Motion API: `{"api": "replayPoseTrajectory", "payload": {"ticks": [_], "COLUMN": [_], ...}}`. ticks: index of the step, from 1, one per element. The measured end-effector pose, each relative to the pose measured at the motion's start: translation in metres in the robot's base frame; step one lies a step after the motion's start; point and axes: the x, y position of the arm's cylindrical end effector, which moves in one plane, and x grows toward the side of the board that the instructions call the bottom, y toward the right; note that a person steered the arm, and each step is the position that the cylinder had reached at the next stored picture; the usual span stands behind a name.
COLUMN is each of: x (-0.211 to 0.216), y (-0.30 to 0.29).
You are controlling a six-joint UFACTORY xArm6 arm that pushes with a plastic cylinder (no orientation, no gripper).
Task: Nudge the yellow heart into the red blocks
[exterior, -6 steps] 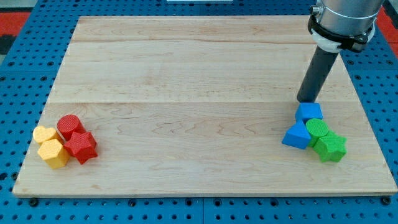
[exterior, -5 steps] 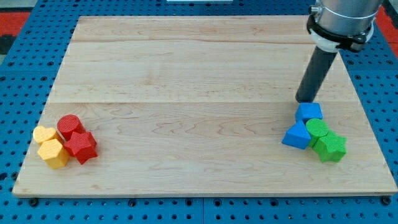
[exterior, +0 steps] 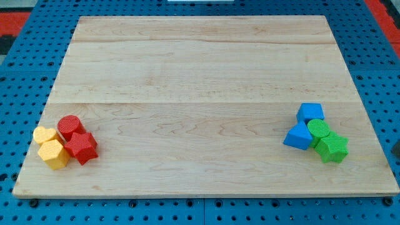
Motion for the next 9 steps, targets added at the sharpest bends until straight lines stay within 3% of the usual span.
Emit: {"api": "replayPoseTrajectory", "payload": {"ticks": [2, 5, 7, 8, 9], "x": [0.025, 0.023, 0.009, -0.035, -0.05], "y": [-0.098, -0.341, -0.552, -0.575, -0.577]}}
